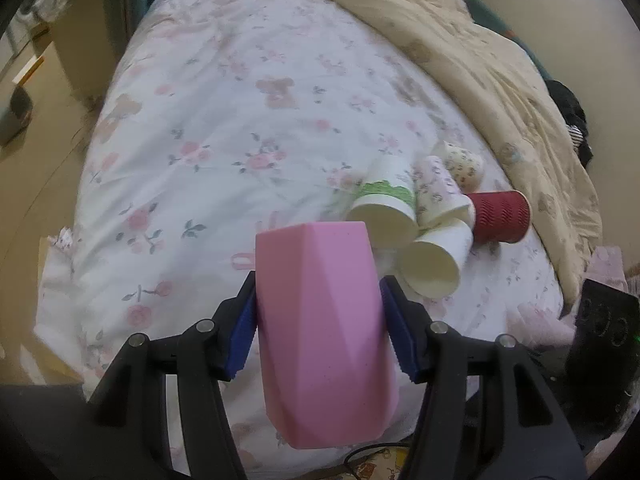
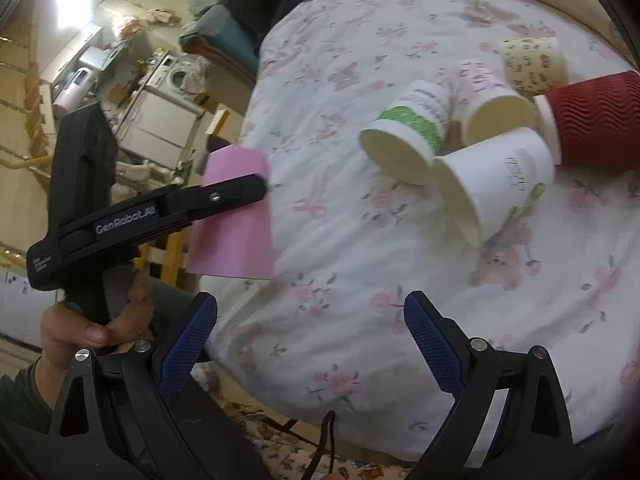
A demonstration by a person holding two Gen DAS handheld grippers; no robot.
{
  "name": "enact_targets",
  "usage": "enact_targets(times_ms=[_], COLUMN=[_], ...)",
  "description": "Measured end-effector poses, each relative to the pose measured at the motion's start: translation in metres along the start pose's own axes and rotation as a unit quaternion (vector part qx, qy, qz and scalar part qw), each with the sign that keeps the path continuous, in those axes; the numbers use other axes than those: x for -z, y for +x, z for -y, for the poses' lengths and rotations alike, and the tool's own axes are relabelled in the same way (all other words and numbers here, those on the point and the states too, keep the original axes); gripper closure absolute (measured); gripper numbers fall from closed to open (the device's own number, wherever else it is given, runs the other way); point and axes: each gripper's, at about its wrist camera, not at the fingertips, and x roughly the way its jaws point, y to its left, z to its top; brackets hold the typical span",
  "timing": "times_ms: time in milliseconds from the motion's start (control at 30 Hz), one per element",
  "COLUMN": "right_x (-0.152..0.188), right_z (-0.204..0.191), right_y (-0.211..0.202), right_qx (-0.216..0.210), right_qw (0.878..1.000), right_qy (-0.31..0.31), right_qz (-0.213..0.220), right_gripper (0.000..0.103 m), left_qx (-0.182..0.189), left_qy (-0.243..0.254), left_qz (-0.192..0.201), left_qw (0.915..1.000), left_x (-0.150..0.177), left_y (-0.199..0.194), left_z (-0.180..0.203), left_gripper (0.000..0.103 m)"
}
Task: Flip cup upside down
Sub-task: 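Rotate the left gripper to turn the pink cup base-up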
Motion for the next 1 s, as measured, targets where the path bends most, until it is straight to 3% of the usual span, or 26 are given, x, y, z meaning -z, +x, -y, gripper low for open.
enact_targets(times_ms=[300, 500, 833, 1000], right_x=[-0.001, -0.001, 0.003, 0.004], right_z=[-0.002, 0.008, 0.026, 0.029], right_y=[0.009, 0.017, 0.029, 0.029], right_qx=[-0.049, -0.04, 0.039, 0.044], right_qw=[0.999, 0.998, 0.996, 0.996], right_qy=[0.017, 0.039, 0.056, 0.056], right_qz=[-0.01, -0.025, -0.051, -0.053], right_gripper=[0.006, 0.006, 0.006, 0.006], left_qx=[0.026, 0.03, 0.048, 0.032], left_qy=[0.035, 0.056, 0.067, 0.09], left_qz=[-0.013, -0.009, -0.019, -0.012], left_qw=[0.9989, 0.9979, 0.9964, 0.9954], left_x=[0.009, 0.011, 0.015, 0.017], left_y=[0.003, -0.002, -0.004, -0.005], left_z=[0.021, 0.028, 0.033, 0.041], left_gripper=[0.048, 0.049, 0.05, 0.05])
